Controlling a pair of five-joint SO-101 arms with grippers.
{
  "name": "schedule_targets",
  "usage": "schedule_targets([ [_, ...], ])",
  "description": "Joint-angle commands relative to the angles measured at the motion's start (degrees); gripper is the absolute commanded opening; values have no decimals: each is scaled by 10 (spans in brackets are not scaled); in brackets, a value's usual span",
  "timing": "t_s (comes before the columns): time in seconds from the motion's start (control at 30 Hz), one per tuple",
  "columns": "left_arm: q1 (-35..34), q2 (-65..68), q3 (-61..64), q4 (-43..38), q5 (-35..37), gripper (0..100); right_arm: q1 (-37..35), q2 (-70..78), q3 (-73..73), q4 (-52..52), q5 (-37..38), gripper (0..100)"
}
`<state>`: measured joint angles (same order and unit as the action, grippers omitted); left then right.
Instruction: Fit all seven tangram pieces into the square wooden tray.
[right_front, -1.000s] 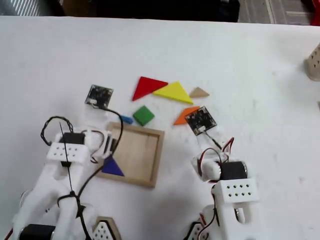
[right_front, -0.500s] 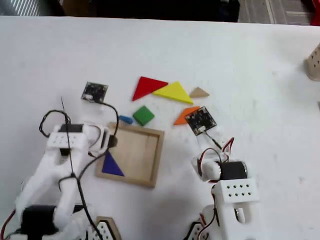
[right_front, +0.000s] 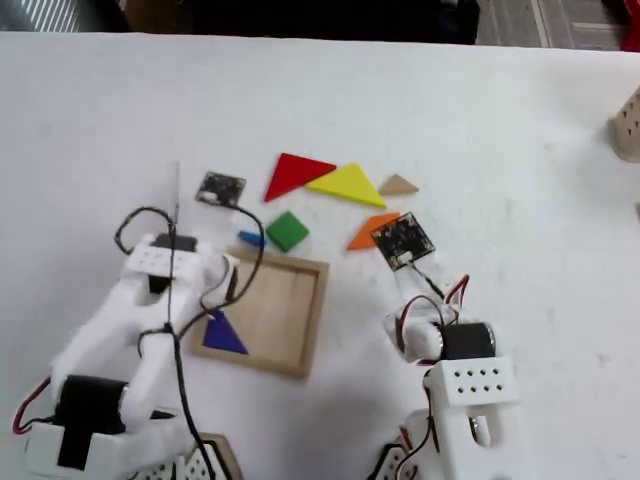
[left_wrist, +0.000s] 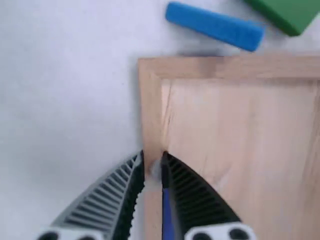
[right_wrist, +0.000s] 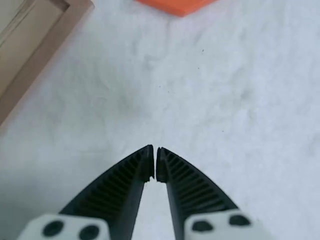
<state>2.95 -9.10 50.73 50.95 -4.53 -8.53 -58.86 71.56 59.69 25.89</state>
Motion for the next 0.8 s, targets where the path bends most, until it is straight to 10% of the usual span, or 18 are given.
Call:
schedule_targets([
  [0.0, 78, 4, -4, 48, 85, 40, 5, -7, -4, -11, 5, 18],
  [0.77, 131, 8, -86, 51, 227, 51, 4, -6, -4, -11, 5, 20],
])
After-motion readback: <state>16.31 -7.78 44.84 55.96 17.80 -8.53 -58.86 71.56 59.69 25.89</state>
